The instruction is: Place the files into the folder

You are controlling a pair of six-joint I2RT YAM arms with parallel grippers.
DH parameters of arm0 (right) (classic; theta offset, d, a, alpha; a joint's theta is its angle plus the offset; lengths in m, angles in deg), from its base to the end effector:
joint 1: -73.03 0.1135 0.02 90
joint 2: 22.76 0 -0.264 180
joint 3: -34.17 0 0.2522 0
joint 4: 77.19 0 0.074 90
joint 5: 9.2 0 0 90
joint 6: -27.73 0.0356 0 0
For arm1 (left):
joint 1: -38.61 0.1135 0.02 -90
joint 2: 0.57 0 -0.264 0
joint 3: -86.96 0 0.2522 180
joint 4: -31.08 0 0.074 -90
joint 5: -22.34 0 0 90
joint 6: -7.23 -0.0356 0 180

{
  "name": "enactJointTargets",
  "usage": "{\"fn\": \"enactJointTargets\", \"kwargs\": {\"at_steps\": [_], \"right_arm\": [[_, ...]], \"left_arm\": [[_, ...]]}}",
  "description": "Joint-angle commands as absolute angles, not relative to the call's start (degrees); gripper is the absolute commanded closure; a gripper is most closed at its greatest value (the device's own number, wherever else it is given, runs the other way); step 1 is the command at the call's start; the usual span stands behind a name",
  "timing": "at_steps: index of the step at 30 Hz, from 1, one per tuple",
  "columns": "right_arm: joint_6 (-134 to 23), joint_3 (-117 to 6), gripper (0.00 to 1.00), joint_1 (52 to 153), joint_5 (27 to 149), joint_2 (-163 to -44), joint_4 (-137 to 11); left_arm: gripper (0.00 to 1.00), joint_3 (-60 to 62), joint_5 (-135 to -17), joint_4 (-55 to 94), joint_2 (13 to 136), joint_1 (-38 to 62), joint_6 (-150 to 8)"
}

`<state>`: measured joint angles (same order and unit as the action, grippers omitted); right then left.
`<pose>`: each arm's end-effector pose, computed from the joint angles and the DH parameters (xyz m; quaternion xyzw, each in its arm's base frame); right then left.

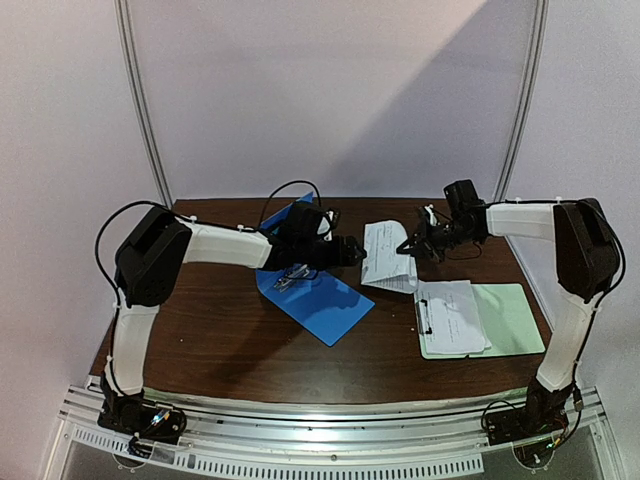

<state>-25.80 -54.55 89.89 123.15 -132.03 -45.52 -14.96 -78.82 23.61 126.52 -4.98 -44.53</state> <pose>0.3804 0.1403 0.1949 0.0350 0.8893 0.4409 0.1164 0.3568 -0.3492 0.1581 0.0874 0.8700 -0.3773 0.3051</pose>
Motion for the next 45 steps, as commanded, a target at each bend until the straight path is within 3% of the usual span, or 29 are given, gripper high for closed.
{"fn": "enactJointTargets", "kwargs": {"at_steps": [1, 19, 29, 32, 37, 45], "right_arm": [[-23.6, -51.8, 1.00, 90.0, 126.3, -128.4, -50.0], [-15.7, -45.0, 1.00, 90.7, 131.5, -124.3, -61.6], [-15.2, -43.7, 1.00, 91.3, 132.0, -123.9, -62.4], [-15.5, -43.6, 1.00, 91.3, 132.0, -123.6, -62.1], [-15.9, -44.0, 1.00, 91.3, 131.9, -122.4, -61.3], [-15.6, -44.4, 1.00, 91.3, 132.6, -121.3, -61.6]], "left_arm": [[0.21, -12.4, -85.1, 30.6, 124.4, -3.4, -40.4], [0.34, -11.5, -93.5, 41.0, 128.0, -2.6, -32.8], [0.55, -11.1, -95.4, 45.4, 129.0, -2.6, -29.2], [0.53, -10.7, -94.6, 44.7, 128.6, -2.6, -29.6], [0.39, -8.6, -93.5, 45.2, 128.0, -2.3, -29.1], [0.40, -7.4, -95.3, 48.6, 128.0, -2.1, -28.5]]}}
